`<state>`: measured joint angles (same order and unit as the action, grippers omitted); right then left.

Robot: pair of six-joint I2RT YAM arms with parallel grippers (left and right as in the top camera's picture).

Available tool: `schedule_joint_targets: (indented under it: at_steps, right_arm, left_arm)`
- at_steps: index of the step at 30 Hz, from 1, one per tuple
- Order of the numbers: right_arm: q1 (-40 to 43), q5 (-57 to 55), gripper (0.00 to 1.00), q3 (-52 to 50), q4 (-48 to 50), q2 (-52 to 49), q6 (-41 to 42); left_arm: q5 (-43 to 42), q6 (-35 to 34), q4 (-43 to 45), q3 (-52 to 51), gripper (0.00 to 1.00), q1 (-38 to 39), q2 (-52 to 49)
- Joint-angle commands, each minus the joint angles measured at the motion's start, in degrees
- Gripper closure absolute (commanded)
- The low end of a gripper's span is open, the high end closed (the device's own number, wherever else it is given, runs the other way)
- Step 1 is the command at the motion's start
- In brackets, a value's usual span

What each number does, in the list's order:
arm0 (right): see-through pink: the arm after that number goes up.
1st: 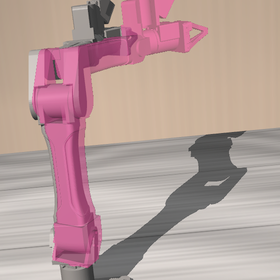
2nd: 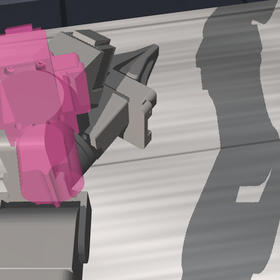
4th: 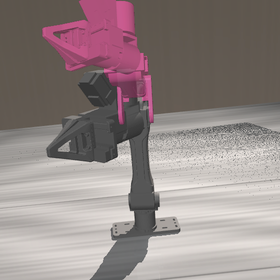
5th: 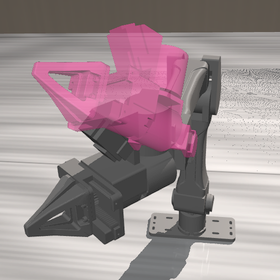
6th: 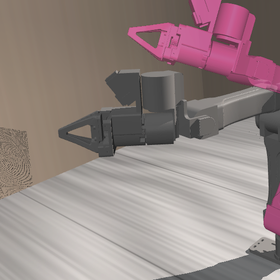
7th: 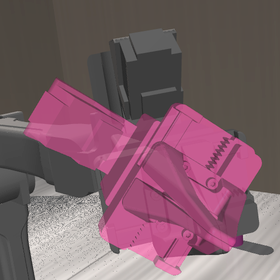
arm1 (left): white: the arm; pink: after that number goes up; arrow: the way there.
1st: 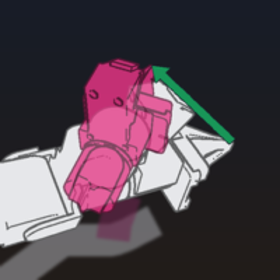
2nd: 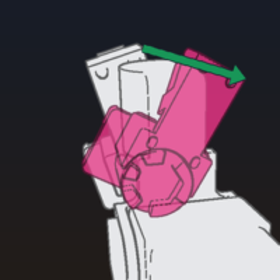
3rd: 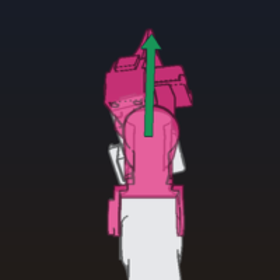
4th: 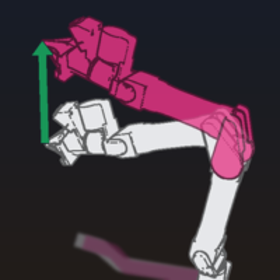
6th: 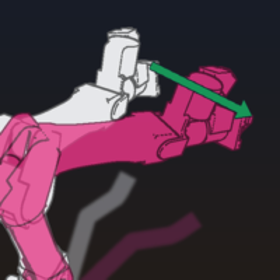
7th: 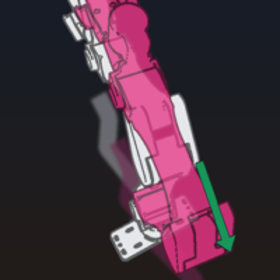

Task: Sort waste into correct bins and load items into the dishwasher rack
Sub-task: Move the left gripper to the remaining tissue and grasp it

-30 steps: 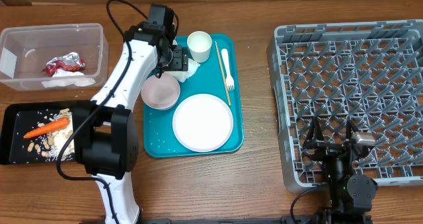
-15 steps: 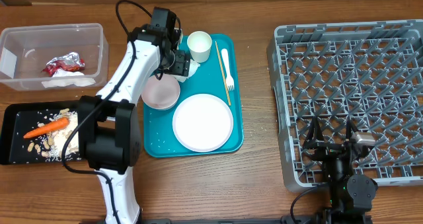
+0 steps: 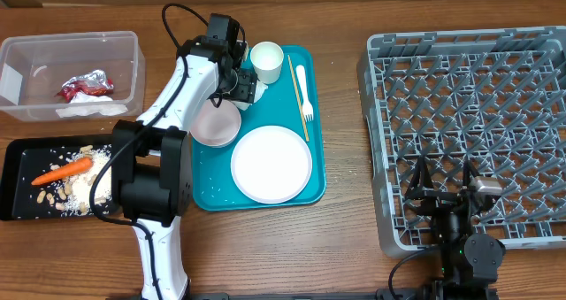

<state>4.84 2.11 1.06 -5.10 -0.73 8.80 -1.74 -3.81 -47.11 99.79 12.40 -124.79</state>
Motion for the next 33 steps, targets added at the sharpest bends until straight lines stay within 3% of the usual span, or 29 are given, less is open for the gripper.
schedule_joint_targets:
  at_steps: [1,10,21,30,33]
  right_arm:
    - [0.1,-0.4,0.00,-0.6,0.4,0.5,0.2]
    - [0.1,-0.4,0.00,-0.6,0.4,0.5,0.2]
    - [0.1,-0.4,0.00,-0.6,0.4,0.5,0.2]
    - [0.1,-0.4,0.00,-0.6,0.4,0.5,0.2]
    - [0.1,-0.4,0.00,-0.6,0.4,0.5,0.2]
  left_arm:
    - [-0.9,1.3,-0.1,0.4,0.33,0.4,-0.5]
    - [-1.5,1.3,-0.5,0.4,0.50,0.4,-0.5]
    - [-2.4,1.5,-0.3,-0.3,0.50,0.5,-0.6]
    - [-2.7,1.7,-0.2,-0.4,0.59,1.8,-0.6]
    - [-2.3,1.7,-0.2,-0.4,0.69,2.1,-0.6]
